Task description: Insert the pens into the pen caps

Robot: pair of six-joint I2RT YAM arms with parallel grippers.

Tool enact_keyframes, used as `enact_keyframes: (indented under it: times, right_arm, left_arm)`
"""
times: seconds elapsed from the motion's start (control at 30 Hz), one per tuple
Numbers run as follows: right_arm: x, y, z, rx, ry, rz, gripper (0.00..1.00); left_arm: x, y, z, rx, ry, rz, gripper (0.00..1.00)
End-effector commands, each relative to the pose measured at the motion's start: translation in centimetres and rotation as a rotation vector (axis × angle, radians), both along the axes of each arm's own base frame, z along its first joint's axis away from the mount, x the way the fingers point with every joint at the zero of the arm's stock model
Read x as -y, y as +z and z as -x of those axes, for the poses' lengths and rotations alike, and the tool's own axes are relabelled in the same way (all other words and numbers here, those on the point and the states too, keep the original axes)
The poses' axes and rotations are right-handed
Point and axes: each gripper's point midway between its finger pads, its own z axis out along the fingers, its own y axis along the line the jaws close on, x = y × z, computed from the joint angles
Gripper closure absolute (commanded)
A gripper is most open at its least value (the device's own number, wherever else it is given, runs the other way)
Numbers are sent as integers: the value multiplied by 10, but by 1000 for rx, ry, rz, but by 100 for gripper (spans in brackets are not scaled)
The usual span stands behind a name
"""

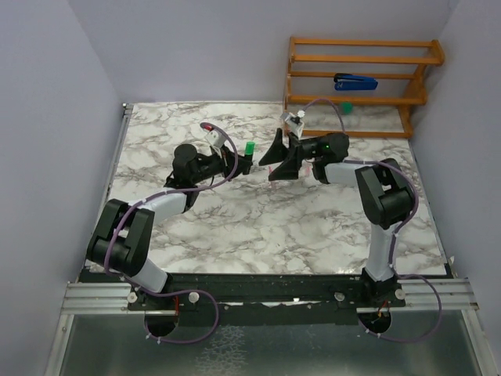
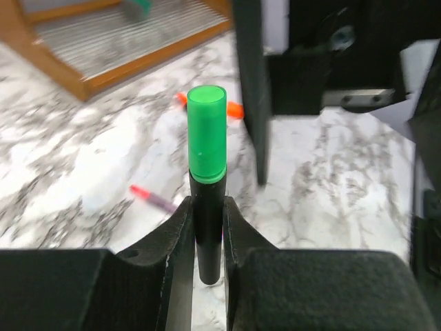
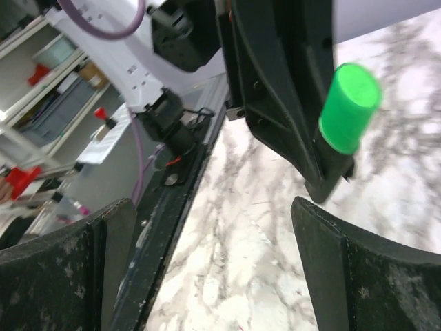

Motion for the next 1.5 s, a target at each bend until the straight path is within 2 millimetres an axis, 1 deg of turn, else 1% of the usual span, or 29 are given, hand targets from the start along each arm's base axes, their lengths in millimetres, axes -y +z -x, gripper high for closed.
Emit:
enact_keyframes:
  times: [0.0,0.03,0.1,0.13,0.17,0.23,0.27,0.33,0.37,0.4,0.47,0.5,0.53,0.57,0.63,0.7,0.73,0.8,0.87,0.93,1.0,1.03,1.07,1.13,1.2,1.33,1.47]
  right_arm:
    - [42,41,-39,214,-240,-163,0]
    - [54,44,-57,179,-340,-180,0]
    - [82,41,-96,87,-578,-180,0]
    - [97,34,-117,60,-717,-151,0]
    - [107,22,-134,27,-839,-83,0]
    - [121,-5,-157,51,-1027,109,0]
    - [128,-13,-170,43,-1098,213,0]
    - [144,-39,-187,-29,-1183,384,0]
    - [152,-54,-193,-74,-1221,458,0]
    - [156,-63,-197,-107,-1240,506,1]
    - [161,-79,-201,-167,-1269,563,8]
    - [165,-85,-202,-188,-1292,587,12]
    - [170,-91,-201,-209,-1322,620,14]
    - [176,-96,-202,-219,-1355,654,14]
    - [194,-109,-201,-234,-1441,766,14]
    - [205,-121,-200,-251,-1472,855,14]
    - [209,-125,-200,-260,-1487,891,16]
    - [216,-135,-198,-278,-1498,947,17]
    - [219,-145,-196,-292,-1504,987,25]
    - [221,-154,-195,-311,-1504,1012,30]
    - [222,-162,-194,-326,-1496,1037,39]
    - [222,-166,-193,-333,-1490,1049,45]
    - [222,-169,-193,-337,-1484,1058,50]
    - [221,-173,-193,-345,-1476,1071,51]
    - [220,-176,-194,-343,-1470,1079,51]
    - [219,-186,-194,-335,-1460,1122,51]
    - [218,-194,-194,-340,-1453,1141,51]
  left_arm:
    - [-33,-41,-34,-71,284,-106,100]
    - [-41,-49,-40,-102,341,-130,100]
    - [-58,-65,-49,-164,456,-188,100]
    - [-65,-72,-53,-187,510,-223,100]
    - [-74,-81,-57,-218,579,-272,100]
    - [-88,-97,-61,-272,687,-369,100]
    - [-95,-105,-62,-304,736,-419,100]
    - [-102,-116,-64,-354,795,-495,100]
    - [-103,-122,-64,-383,809,-527,100]
    - [-104,-128,-65,-412,819,-556,100]
    - [-107,-139,-65,-467,836,-611,100]
    - [-108,-146,-61,-499,832,-646,100]
    - [-109,-150,-61,-517,831,-665,100]
    - [-110,-155,-60,-532,832,-680,100]
    - [-113,-160,-58,-562,849,-704,100]
    - [-116,-165,-56,-582,863,-723,100]
    - [-117,-168,-55,-592,863,-732,100]
    - [-118,-173,-55,-612,865,-754,100]
    - [-117,-179,-54,-633,855,-770,100]
    - [-115,-184,-54,-647,840,-777,100]
    - [-113,-185,-54,-652,833,-777,95]
    - [-113,-185,-54,-651,830,-777,91]
    - [-113,-185,-54,-650,829,-778,86]
    - [-114,-183,-55,-647,828,-781,76]
    - [-114,-182,-55,-646,830,-780,67]
    - [-113,-181,-56,-650,821,-772,59]
    - [-111,-179,-57,-648,814,-763,55]
